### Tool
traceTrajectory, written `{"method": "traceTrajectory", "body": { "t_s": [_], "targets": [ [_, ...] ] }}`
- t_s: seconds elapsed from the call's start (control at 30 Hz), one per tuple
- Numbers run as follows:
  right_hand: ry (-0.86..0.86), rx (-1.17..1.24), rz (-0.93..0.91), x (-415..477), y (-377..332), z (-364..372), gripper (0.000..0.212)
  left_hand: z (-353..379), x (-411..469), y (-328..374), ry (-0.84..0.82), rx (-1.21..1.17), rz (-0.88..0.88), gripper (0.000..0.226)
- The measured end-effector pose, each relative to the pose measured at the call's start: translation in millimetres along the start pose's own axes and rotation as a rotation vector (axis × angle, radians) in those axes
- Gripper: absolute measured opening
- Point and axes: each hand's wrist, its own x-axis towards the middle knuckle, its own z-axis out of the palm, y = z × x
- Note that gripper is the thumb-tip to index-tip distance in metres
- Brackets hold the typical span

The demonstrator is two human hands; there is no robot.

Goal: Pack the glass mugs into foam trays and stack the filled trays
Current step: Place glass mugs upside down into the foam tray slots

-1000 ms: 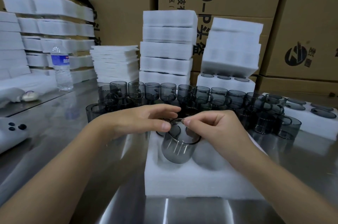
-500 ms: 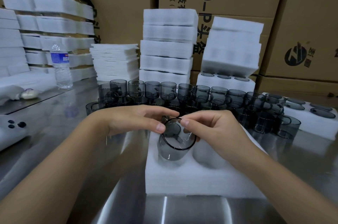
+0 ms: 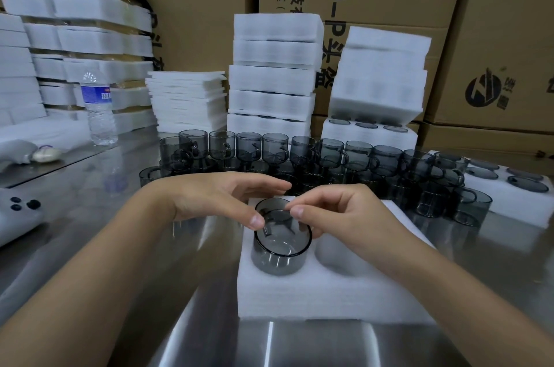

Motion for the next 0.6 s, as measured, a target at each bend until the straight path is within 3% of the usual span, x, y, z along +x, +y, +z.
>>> {"method": "traceTrajectory", "body": {
  "t_s": [0.4, 0.6],
  "targets": [
    [0.035, -0.144, 0.037, -1.2, 0.3, 1.0, 0.008, 1.7, 0.1, 3.3, -0.018, 0.050, -0.014, 0.073],
    [0.010, -0.271, 0.026, 0.1, 2.1, 1.7, 0.012, 2.3, -0.4, 7.5, -0.037, 0.084, -0.071, 0.048]
  ]
}}
